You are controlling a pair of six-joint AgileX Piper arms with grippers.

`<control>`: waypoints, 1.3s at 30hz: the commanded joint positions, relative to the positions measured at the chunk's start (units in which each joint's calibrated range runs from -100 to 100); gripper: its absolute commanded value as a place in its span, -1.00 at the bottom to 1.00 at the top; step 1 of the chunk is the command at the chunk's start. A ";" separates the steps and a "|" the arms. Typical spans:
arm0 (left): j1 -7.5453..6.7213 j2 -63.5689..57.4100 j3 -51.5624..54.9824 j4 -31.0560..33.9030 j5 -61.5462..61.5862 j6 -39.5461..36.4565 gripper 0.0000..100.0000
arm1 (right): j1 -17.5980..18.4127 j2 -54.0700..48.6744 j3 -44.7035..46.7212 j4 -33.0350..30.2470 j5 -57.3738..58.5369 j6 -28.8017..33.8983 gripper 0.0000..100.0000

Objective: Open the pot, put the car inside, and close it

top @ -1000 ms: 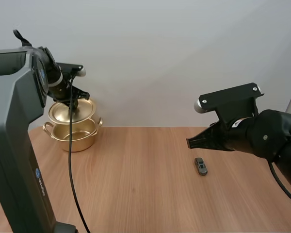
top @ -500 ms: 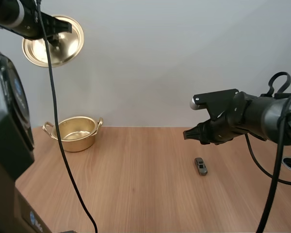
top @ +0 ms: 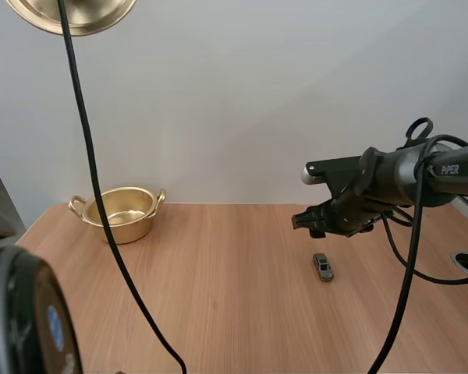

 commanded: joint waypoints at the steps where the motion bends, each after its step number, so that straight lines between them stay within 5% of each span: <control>1: 0.04 -0.17 0.03 0.03 0.70 -0.08 -1.00 | 0.00 0.42 -0.03 -0.03 -0.14 0.02 0.80; 21: 0.04 -0.27 0.03 0.03 2.19 -0.90 -1.00 | 0.00 11.32 -0.03 -1.63 -4.10 -0.94 0.78; 39: 0.04 -0.27 0.03 -0.18 1.62 -0.89 -1.00 | 0.07 19.12 -0.03 -1.49 -7.72 -6.16 0.55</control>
